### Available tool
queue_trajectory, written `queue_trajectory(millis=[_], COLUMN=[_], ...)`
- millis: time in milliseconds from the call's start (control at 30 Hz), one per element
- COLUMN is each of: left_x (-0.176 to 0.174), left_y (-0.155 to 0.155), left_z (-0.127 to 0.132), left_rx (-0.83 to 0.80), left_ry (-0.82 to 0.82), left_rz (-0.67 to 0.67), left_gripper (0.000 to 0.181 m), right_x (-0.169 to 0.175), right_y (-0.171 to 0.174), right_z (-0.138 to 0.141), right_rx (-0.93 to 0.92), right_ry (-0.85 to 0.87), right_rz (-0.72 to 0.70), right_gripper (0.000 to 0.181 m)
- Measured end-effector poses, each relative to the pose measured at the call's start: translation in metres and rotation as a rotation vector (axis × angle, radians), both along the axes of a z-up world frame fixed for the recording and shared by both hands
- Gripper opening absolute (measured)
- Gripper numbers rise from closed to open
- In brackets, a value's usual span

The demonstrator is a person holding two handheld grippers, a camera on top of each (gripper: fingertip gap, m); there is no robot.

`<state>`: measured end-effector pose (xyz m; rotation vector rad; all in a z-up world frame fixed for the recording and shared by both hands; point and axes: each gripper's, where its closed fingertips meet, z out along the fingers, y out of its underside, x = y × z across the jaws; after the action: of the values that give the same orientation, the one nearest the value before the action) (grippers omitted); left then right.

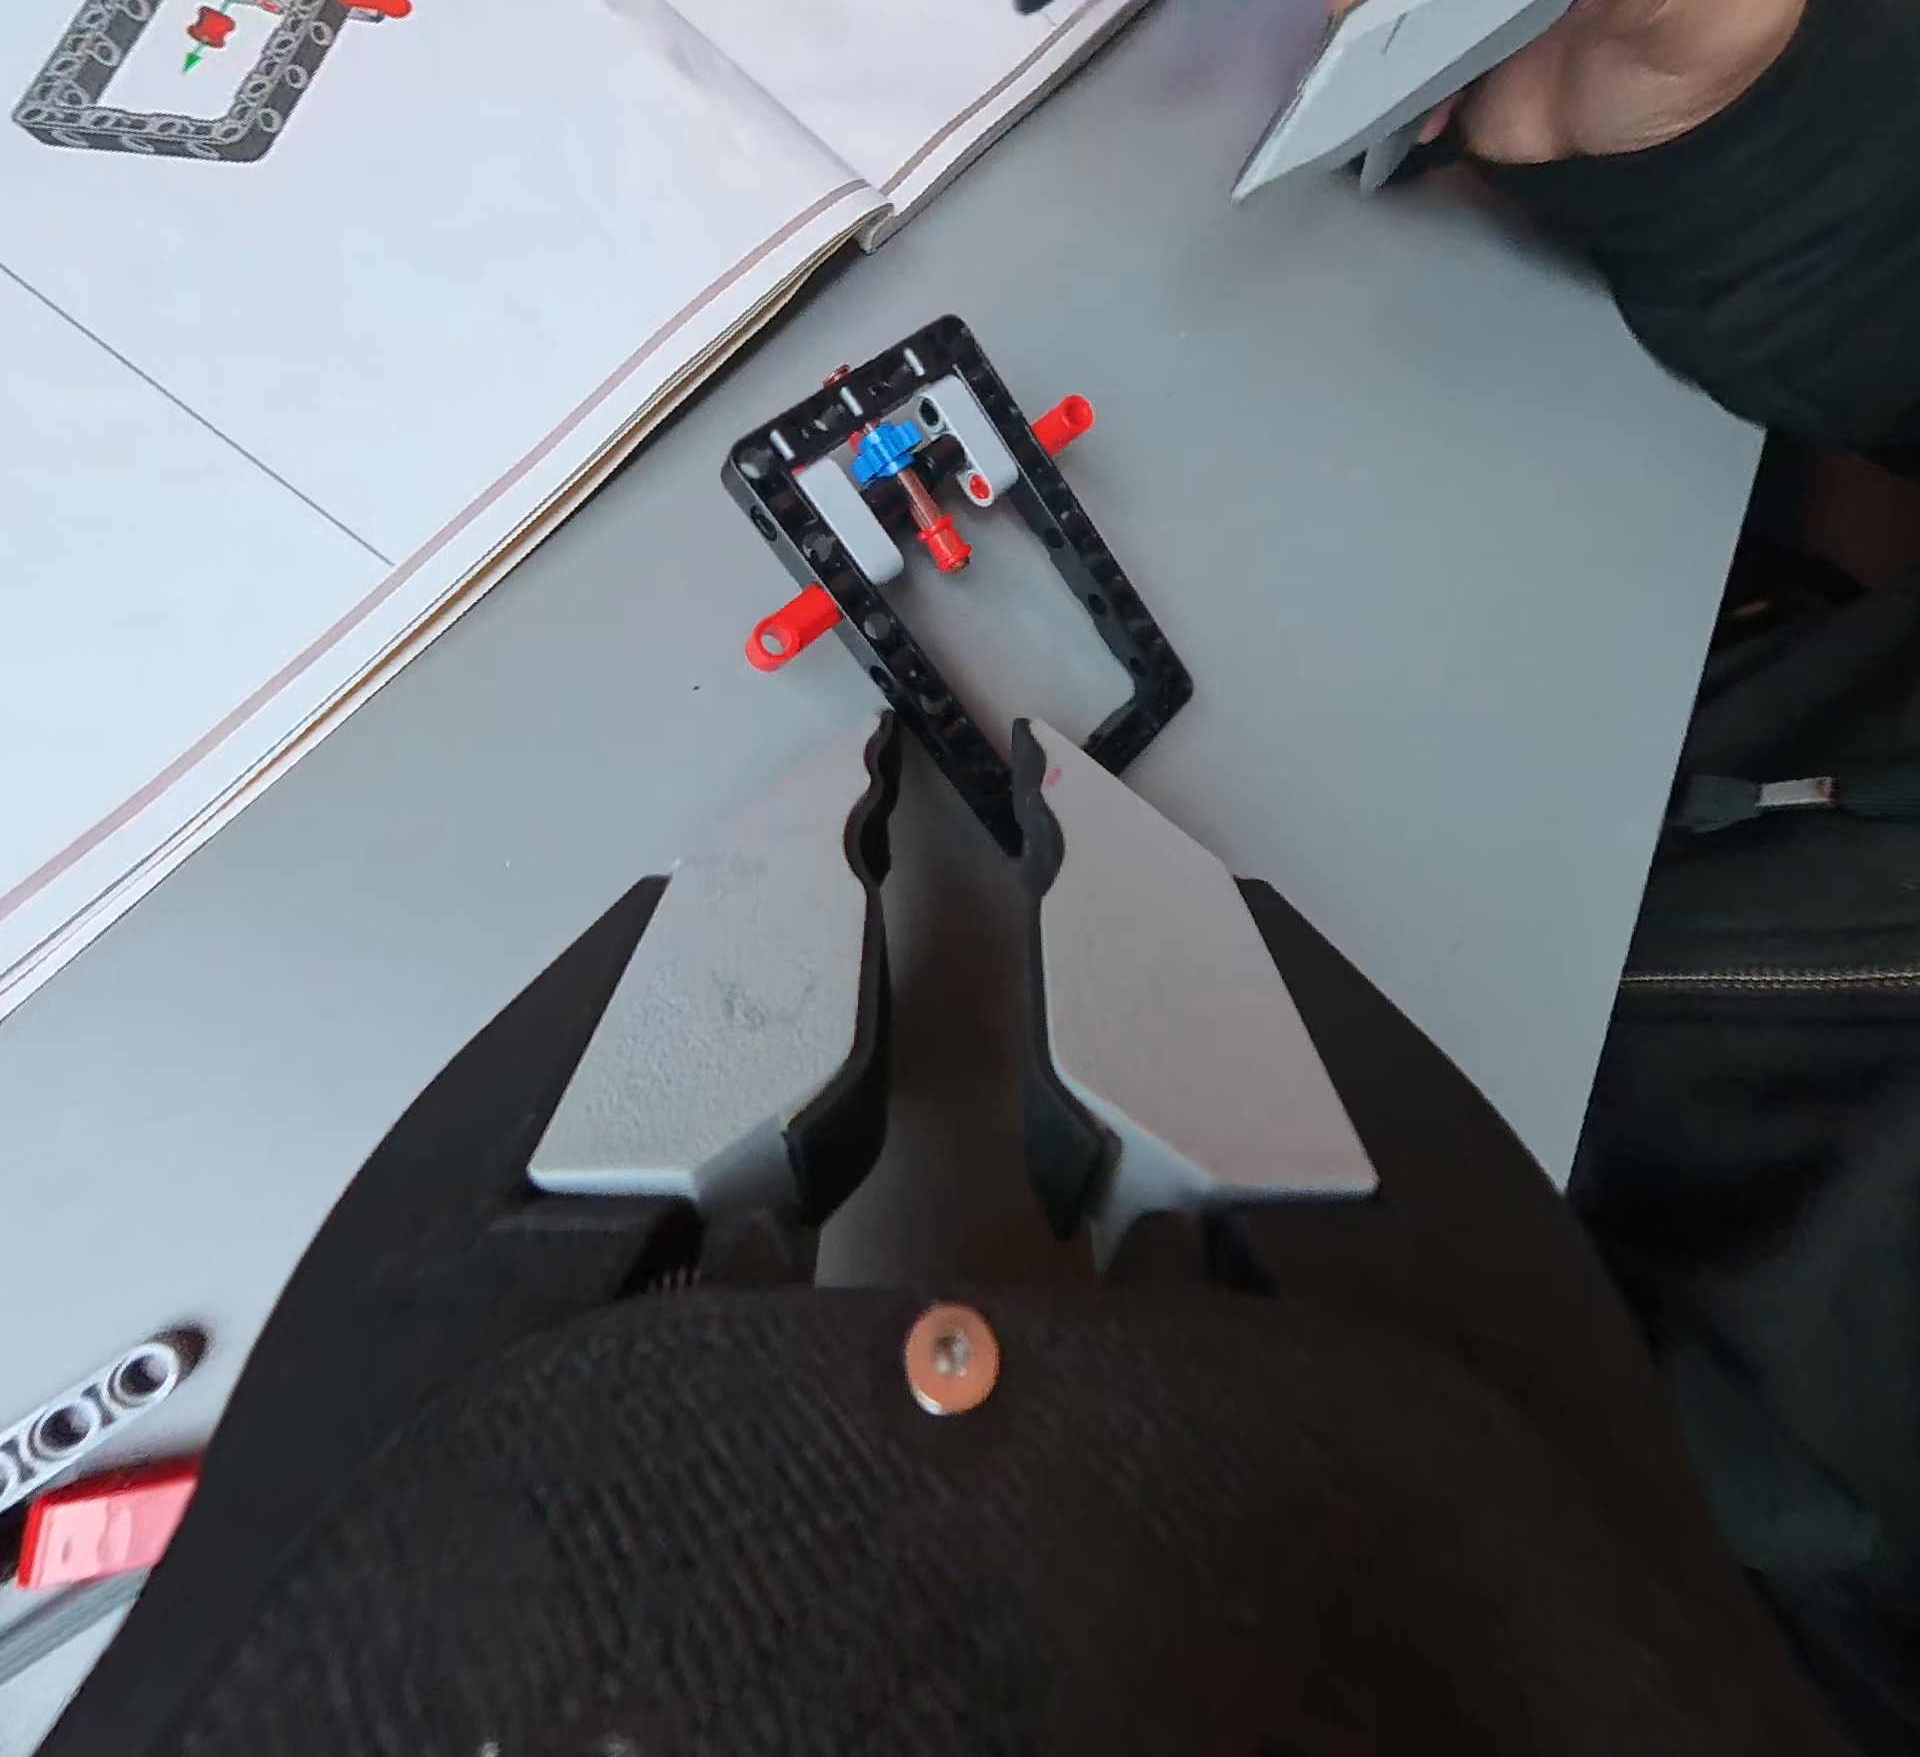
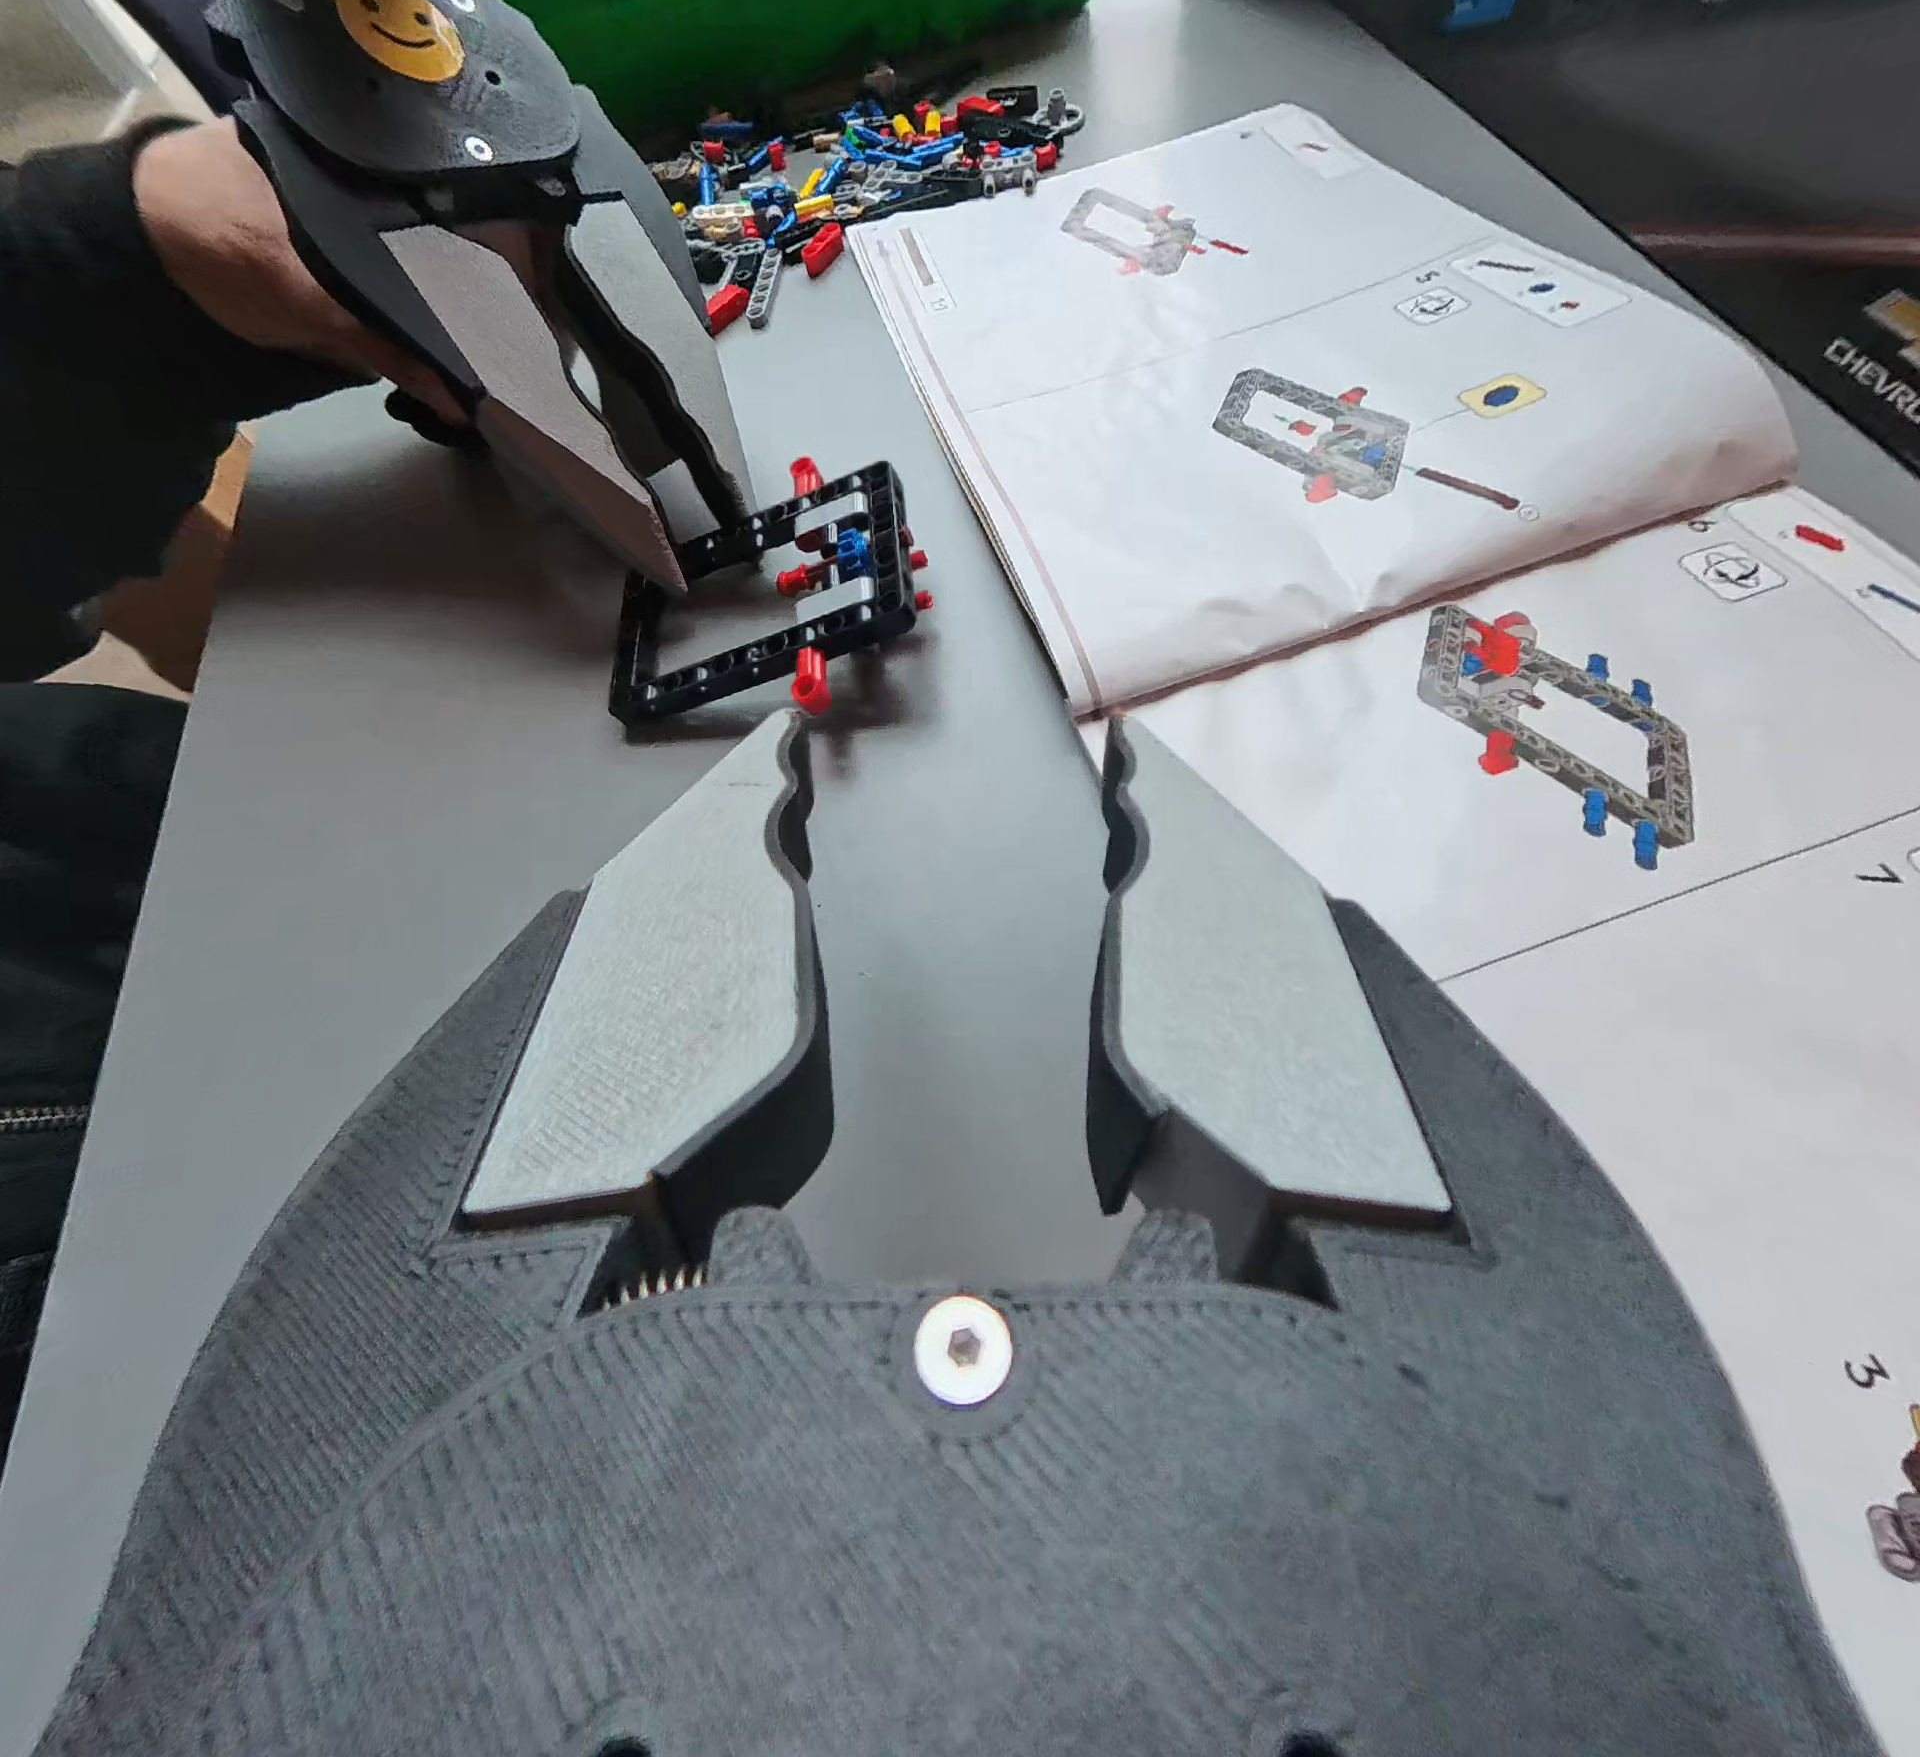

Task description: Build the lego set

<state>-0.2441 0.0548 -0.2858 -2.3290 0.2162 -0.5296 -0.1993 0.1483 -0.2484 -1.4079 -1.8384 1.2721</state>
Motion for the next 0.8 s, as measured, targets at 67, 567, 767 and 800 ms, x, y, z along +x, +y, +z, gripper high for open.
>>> queue_trajectory(millis=[67, 567, 767, 800], left_x=[0.004, -0.04, -0.046, -0.045], left_y=[0.001, 0.015, 0.026, 0.026], left_z=[0.0, 0.041, 0.047, 0.048], left_rx=[-0.001, 0.337, 0.413, 0.424], left_ry=[-0.009, 0.091, 0.146, 0.157], left_rz=[-0.012, -0.034, -0.031, -0.032], left_gripper=[0.018, 0.038, 0.039, 0.038], right_x=[0.0, 0.019, 0.023, 0.022], right_y=[-0.003, 0.023, 0.028, 0.027], right_z=[-0.003, 0.013, 0.021, 0.021], right_rx=[-0.013, 0.045, -0.035, -0.036], right_ry=[-0.015, 0.118, 0.154, 0.154], right_rz=[0.025, 0.014, 0.02, 0.025], right_gripper=[0.054, 0.052, 0.053, 0.053])
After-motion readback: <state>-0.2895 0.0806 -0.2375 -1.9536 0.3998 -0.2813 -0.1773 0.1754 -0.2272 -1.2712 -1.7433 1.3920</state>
